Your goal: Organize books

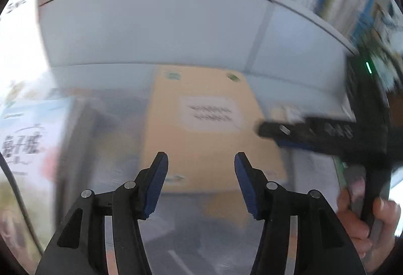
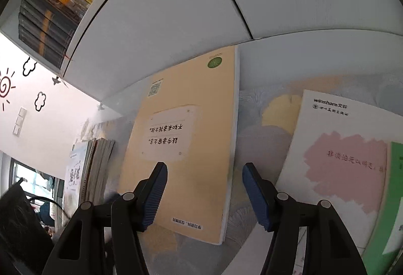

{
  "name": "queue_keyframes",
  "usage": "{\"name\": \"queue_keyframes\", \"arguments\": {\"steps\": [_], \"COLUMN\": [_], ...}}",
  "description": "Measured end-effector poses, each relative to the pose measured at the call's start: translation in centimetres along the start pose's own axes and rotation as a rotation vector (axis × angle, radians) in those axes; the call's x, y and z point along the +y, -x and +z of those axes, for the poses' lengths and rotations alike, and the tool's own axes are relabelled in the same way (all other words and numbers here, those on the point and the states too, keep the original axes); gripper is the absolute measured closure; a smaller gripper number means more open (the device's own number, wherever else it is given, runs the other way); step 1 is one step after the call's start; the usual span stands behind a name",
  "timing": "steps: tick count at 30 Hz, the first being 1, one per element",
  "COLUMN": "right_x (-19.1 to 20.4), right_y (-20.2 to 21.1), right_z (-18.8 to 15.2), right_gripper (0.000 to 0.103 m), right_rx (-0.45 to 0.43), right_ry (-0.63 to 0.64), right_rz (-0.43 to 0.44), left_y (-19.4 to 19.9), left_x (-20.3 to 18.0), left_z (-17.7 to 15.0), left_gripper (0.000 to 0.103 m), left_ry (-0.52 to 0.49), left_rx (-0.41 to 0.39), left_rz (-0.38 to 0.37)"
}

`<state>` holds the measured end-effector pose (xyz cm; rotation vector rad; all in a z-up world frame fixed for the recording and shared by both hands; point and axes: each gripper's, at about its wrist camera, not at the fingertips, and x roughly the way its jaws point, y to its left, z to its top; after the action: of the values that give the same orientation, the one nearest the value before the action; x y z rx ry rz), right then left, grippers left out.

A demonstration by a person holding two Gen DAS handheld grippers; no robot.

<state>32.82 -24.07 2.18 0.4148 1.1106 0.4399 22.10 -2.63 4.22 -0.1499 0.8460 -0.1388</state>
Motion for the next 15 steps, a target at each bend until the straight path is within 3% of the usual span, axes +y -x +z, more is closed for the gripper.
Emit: {"name": "queue_keyframes", "arguments": {"steps": [4, 7, 12, 15], "right_x": [-0.7, -0.8, -0.3, 0.7], "right_y": [-0.1, -0.2, -0.5, -0.8], "right_z": [0.1, 0.1, 0.0, -0.1], "right_gripper": [0.042, 0.042, 0.040, 0.040], "right_rx": [-0.004, -0.021, -0.032, -0.022], "right_ry": [-0.036, -0.035, -0.019, -0.002], "right_rz": [0.031, 0.028, 0.040, 0.044], "left_y": [-1.7, -2.7, -2.2, -0.9], "left_x": [2.5, 2.2, 0.2, -0.6], "left_z": [0.4, 0.2, -0.3, -0.4], "left_gripper": [0.045, 0.045, 0.045, 0.045], "left_ry": [0.070, 0.042, 0.002, -0.045], "left_rx": [0.048, 0.078, 0.118, 0.062], "left_rz": [0.006, -0.005, -0.156, -0.038]}}
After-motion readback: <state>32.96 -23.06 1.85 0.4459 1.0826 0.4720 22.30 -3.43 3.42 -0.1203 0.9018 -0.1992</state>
